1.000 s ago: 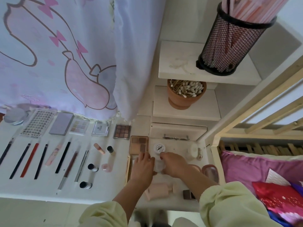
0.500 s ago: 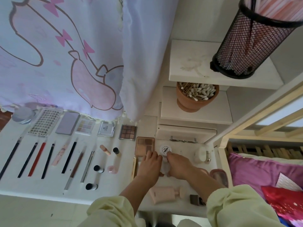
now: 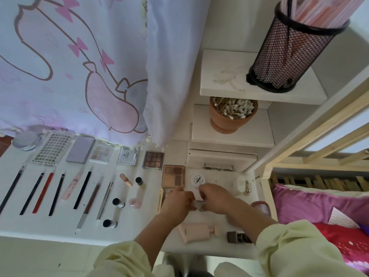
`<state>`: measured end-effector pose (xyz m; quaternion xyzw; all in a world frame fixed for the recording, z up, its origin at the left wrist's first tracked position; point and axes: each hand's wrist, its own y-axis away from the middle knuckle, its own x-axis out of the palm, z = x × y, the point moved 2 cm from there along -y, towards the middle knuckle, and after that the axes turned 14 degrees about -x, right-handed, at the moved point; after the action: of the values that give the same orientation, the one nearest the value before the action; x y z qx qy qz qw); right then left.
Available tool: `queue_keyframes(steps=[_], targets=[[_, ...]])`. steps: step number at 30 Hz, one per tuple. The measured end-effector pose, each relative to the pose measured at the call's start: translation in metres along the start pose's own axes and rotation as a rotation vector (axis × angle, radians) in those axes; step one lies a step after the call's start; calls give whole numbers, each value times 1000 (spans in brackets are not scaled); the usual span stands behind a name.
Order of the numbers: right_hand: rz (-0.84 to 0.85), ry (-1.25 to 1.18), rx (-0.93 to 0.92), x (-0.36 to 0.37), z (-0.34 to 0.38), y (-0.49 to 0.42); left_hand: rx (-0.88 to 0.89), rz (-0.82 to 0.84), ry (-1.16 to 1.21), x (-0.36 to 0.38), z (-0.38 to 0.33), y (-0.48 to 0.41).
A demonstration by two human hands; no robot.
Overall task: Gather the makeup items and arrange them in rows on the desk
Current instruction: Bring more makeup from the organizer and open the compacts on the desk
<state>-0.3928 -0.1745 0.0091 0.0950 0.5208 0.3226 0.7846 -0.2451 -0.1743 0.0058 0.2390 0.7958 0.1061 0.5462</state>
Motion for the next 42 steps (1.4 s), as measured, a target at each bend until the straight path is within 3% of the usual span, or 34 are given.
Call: queue_keyframes(steps=[4,9,17,22,26,34,38,42], targets=[[-126,-271,-52,-23,5,18,-93,33,385,-15,10,11],[-303,-800,-113,-48,15,54,-141,163,758,-42,10,36],[-402,-1187,-63,-59,26,85,-158,312,1174,-71,-14,72],[-402,-1356,-47,-62,31,94,-148,278,1251,-79,-24,79],[-417,-1544,-42,-62,31,100,-25,221,1188,-79,-28,83],[-403,-1686,-43,-55,28,102,81,-72,1033,-74,-38,83],[-414,-1699,-40,-54,29,102,79,-74,1073,-77,-44,87],[-523,-1516,-62,-69,41,110,29,62,1240,-78,-43,88]])
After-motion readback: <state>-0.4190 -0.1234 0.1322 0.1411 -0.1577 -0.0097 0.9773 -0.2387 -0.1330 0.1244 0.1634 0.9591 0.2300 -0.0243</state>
